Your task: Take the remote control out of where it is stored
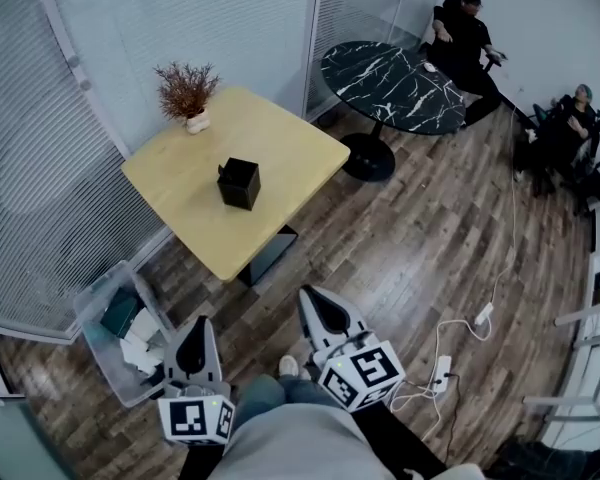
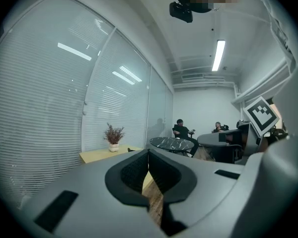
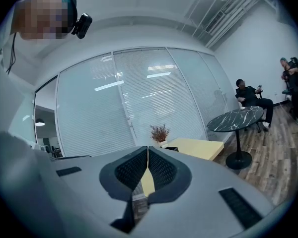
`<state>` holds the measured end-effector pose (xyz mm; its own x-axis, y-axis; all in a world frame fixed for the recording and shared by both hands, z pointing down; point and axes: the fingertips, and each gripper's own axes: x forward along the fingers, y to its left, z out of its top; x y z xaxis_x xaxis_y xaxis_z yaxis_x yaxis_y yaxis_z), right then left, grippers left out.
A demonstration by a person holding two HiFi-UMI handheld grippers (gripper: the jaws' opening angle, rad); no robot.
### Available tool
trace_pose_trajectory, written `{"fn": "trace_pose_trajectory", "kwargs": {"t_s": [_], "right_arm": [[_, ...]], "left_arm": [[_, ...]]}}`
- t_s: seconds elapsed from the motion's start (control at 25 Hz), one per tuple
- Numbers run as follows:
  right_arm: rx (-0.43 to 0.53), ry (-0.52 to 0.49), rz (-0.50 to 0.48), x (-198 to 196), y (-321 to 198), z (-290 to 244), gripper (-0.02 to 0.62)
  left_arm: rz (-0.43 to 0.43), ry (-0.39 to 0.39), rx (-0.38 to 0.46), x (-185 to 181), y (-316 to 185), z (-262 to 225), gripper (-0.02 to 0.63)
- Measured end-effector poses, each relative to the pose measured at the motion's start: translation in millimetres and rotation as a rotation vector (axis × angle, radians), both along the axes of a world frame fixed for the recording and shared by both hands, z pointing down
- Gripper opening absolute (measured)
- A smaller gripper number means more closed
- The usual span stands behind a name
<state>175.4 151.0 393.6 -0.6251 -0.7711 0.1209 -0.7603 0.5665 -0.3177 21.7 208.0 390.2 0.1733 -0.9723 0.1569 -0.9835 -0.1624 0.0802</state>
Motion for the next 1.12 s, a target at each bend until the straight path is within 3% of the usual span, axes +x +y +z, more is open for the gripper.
{"fn": "trace_pose_trajectory", "kwargs": {"t_s": [0.56,1.12], "right_arm": [[-0.006,0.027,-0.034,-28.0,-54.6,10.8,0.005],[-0.035,0.058,-0.048,-98.8,-172.4,24.1,0.005]], "left_arm": [[-0.016,-0.017,0.014,-22.9,-59.1,2.1,0.008],[0.046,-0.009,0.002,-76.5,-187.6,4.9,0.008]]}}
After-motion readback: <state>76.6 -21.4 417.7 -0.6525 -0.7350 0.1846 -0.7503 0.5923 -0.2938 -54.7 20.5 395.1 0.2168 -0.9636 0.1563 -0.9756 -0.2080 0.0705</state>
